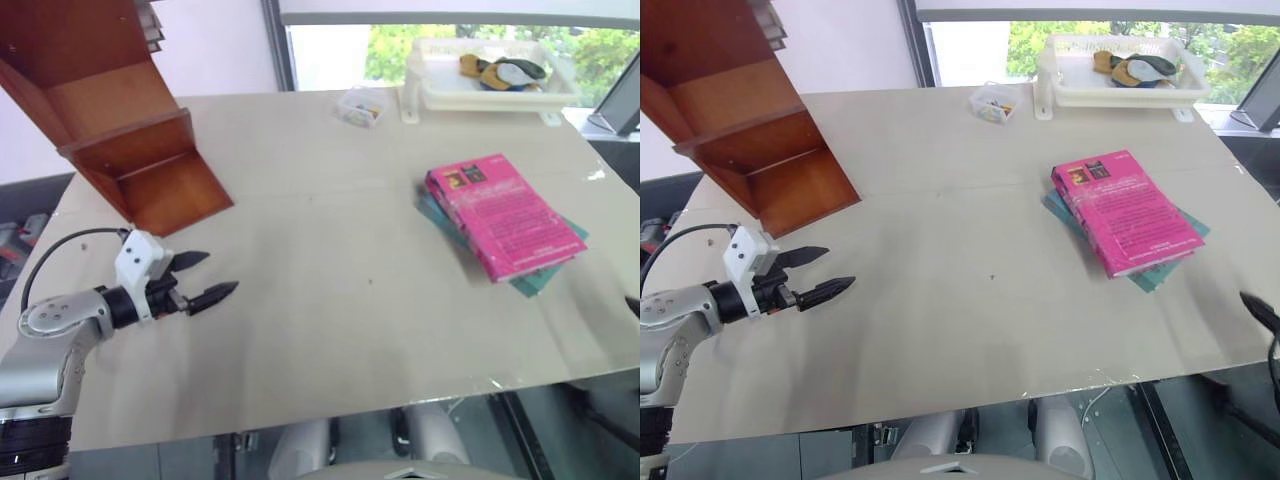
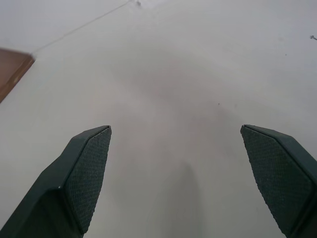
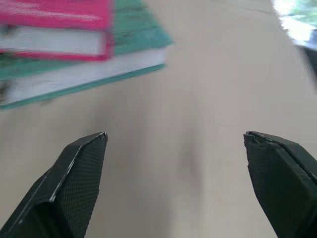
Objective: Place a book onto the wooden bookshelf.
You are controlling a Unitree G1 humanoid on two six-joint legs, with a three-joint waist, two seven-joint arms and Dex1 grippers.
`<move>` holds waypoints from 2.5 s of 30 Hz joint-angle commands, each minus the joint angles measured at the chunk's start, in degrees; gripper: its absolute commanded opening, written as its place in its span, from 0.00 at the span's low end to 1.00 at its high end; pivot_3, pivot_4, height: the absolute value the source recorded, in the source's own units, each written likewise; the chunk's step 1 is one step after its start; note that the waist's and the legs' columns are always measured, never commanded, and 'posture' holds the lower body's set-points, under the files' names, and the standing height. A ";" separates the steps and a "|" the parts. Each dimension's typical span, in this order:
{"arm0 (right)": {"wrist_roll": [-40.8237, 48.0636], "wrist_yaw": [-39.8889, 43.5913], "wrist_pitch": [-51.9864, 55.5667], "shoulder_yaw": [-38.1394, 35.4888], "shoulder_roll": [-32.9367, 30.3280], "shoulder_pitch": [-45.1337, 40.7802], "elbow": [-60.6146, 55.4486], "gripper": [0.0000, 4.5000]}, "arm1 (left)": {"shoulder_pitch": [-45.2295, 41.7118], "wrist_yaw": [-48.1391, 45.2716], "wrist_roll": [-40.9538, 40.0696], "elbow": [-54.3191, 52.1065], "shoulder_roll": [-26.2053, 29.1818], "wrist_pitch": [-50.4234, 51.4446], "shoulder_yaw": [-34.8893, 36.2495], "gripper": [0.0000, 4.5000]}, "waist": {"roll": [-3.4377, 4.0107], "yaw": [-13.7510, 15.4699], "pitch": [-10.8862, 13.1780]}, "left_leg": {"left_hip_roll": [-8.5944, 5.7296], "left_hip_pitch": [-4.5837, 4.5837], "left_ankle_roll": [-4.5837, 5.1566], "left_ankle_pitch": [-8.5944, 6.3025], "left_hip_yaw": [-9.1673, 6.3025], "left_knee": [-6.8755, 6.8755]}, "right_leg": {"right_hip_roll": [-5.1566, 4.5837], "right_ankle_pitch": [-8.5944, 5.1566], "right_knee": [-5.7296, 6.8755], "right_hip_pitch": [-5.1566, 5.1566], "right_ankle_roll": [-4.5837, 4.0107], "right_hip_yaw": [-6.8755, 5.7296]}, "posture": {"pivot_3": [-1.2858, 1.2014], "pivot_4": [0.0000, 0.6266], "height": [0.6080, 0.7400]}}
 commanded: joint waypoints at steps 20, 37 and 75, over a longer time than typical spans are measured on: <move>-5.00 -23.92 14.76 11.40 5.03 -34.86 12.20 1.00 | -11.32 -3.00 -13.09 -12.99 4.32 9.59 2.29 0.99 | -0.02 -0.49 0.02 | -0.05 -0.20 -0.01 0.02 0.00 -0.07 | 0.11 0.15 -0.10 -0.12 -0.23 0.12 | 0.52 0.24 1.00; 9.25 -18.72 15.76 0.78 10.91 -42.72 31.53 1.00 | -11.46 -2.81 -14.97 -15.29 5.68 9.58 2.34 0.99 | -0.02 -1.58 0.02 | -0.03 -0.09 0.00 0.01 0.05 -0.08 | 0.24 0.16 -0.05 -0.09 -0.23 0.25 | 0.52 0.24 1.00; 16.40 -3.05 18.70 9.67 23.09 -45.90 30.30 1.00 | -12.05 -5.55 -14.83 -13.28 7.48 8.08 3.12 0.99 | -0.03 -2.76 0.03 | 0.05 -0.04 -0.05 0.03 0.28 -0.13 | 0.28 0.30 0.10 -0.22 -0.02 0.47 | 0.52 0.24 1.00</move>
